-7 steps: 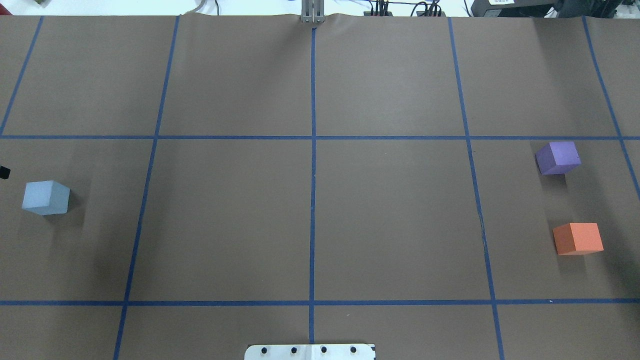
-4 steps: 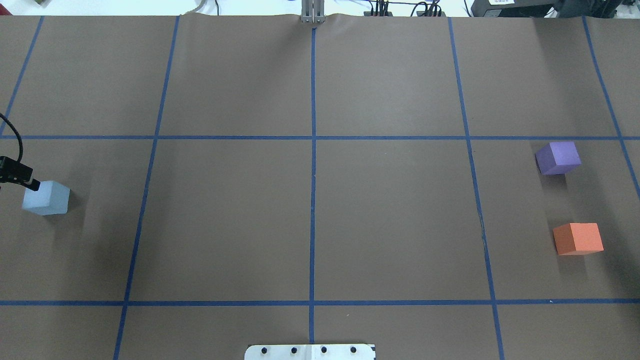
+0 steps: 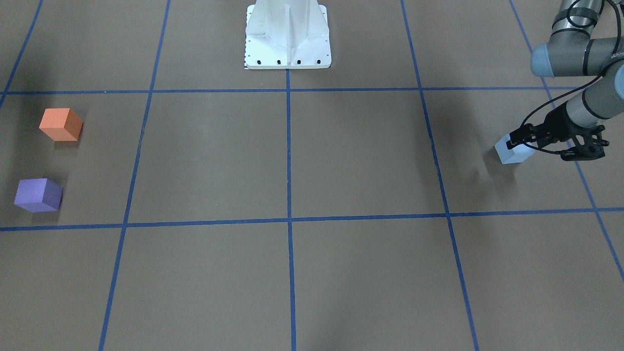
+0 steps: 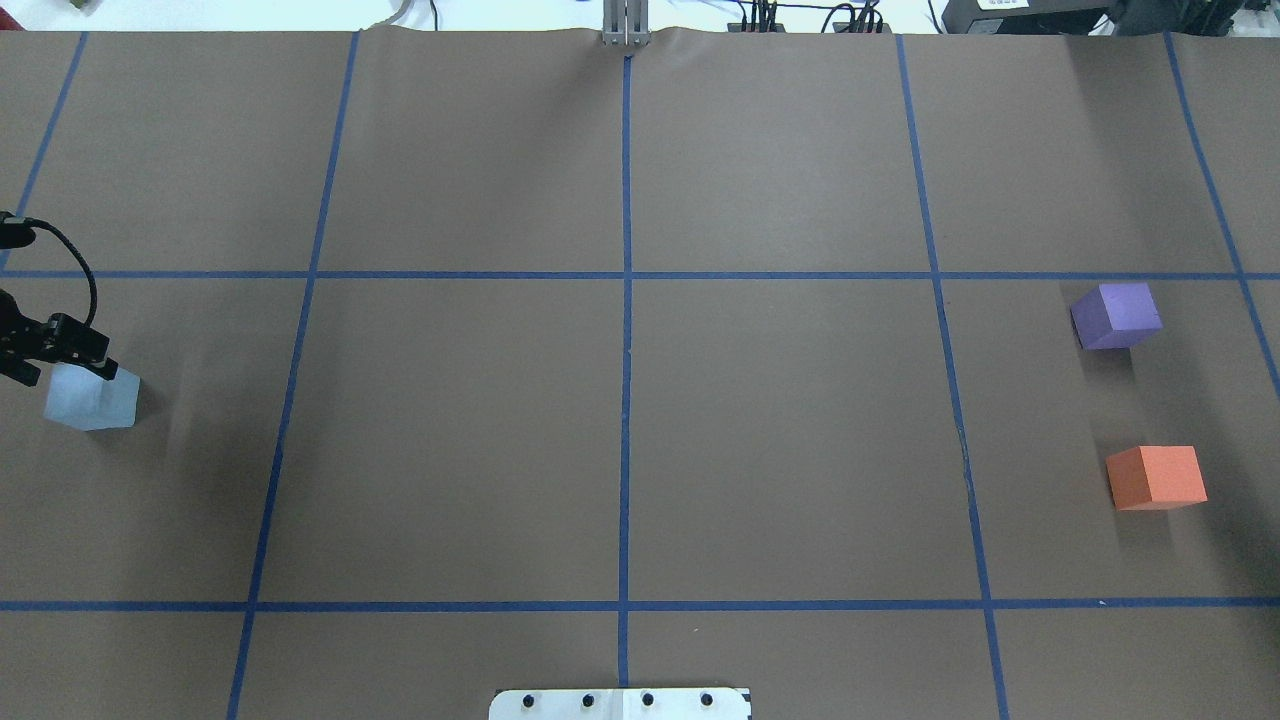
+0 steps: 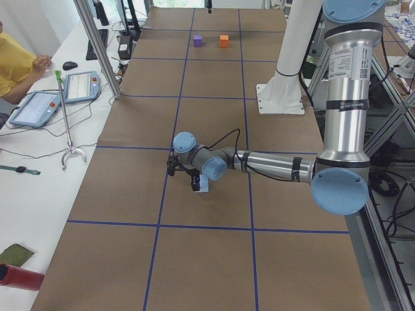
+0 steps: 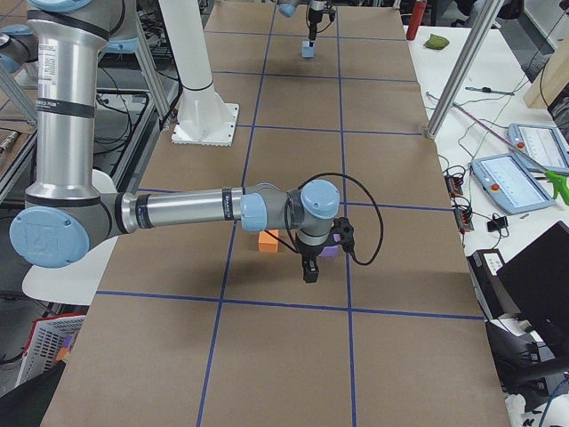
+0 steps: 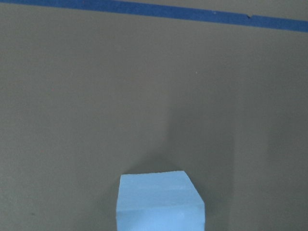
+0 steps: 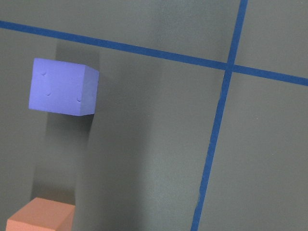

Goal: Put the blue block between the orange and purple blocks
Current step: 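Lower the left gripper onto the light blue cube and close it, then carry the light blue cube with the left gripper toward the table center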

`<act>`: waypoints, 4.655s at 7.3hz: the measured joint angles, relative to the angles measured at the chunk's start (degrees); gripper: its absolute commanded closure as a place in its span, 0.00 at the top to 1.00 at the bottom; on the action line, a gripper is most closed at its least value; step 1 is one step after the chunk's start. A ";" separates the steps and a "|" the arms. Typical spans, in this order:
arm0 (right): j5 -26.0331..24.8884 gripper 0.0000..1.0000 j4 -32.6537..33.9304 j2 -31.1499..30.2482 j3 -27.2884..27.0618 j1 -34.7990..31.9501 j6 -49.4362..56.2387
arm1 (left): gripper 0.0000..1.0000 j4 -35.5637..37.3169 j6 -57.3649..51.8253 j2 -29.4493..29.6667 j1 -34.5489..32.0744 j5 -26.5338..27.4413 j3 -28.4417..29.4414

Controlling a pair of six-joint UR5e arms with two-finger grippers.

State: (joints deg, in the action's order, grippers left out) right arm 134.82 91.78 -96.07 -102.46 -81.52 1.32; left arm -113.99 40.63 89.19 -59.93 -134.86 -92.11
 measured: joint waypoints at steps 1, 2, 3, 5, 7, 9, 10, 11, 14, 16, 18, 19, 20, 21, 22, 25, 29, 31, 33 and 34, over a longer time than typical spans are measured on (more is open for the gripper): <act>0.00 1.00 -0.02 0.00 -0.01 0.12 0.00 | 1.00 -0.23 -0.04 0.10 0.95 1.27 0.83; 0.04 1.00 -0.02 0.00 -0.02 0.23 0.00 | 1.00 -0.49 0.10 0.09 1.68 1.84 1.27; 0.11 1.00 -0.02 0.00 -0.02 0.37 0.00 | 1.00 -0.54 0.47 -0.02 2.04 1.98 1.37; 0.17 1.00 -0.02 0.00 -0.02 0.58 0.00 | 1.00 -0.46 0.76 -0.14 2.62 2.44 1.92; 0.17 1.00 -0.02 0.00 0.19 0.80 0.00 | 0.98 -0.50 0.98 0.21 3.79 2.51 2.33; 0.18 1.00 -0.02 0.00 0.30 0.89 0.00 | 0.33 -0.58 0.93 0.34 4.53 2.50 2.40; 0.18 1.00 -0.02 0.00 0.32 0.91 0.00 | 0.00 -0.60 0.89 0.37 4.69 2.50 2.42; 0.18 1.00 -0.02 0.00 0.32 0.91 0.00 | 0.00 -0.59 0.80 0.59 4.77 2.50 2.33; 0.17 1.00 -0.10 0.00 0.11 0.92 0.00 | 0.00 1.59 1.38 3.23 4.74 2.08 -3.89; 0.79 1.00 -0.11 0.00 -0.09 0.92 0.05 | 0.00 7.04 4.23 8.62 7.06 2.28 -11.05; 2.16 1.00 -0.13 0.11 0.08 0.92 0.15 | 0.00 9.65 16.51 19.34 17.47 6.50 -12.56; 2.34 1.00 -0.17 0.22 0.20 0.98 0.26 | 0.00 10.93 21.69 26.86 23.27 11.35 -9.67; 2.37 1.00 -0.19 0.39 0.27 1.06 0.32 | 0.00 13.83 25.00 36.56 27.63 15.66 -3.98; 2.38 1.00 -0.20 0.59 0.28 1.13 0.33 | 0.00 16.33 27.39 46.32 31.12 20.08 3.56; 2.37 1.00 -0.50 0.72 0.28 1.15 0.29 | 0.00 17.19 29.07 54.81 33.96 24.41 12.01; 2.75 1.00 -2.38 0.79 0.28 1.11 0.07 | 0.00 14.85 31.39 70.89 37.40 30.47 31.77; 3.62 1.00 -2.91 0.79 0.03 1.10 0.04 | 0.66 12.10 31.55 73.48 39.50 34.01 37.46; 4.98 1.00 -2.98 0.79 0.00 1.10 -0.05 | 0.87 11.09 31.72 73.46 39.60 34.05 37.91; 6.05 1.00 -3.14 0.79 -0.14 1.09 -0.04 | 0.97 10.53 32.24 73.30 39.59 34.05 37.91; 6.65 1.00 -3.38 0.79 -0.19 1.10 -0.06 | 0.99 10.41 33.27 73.20 39.53 34.05 37.82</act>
State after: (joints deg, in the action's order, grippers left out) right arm 141.47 88.41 -95.27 -102.65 -80.42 1.25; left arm -103.59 73.91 162.38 -20.40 -100.81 -54.29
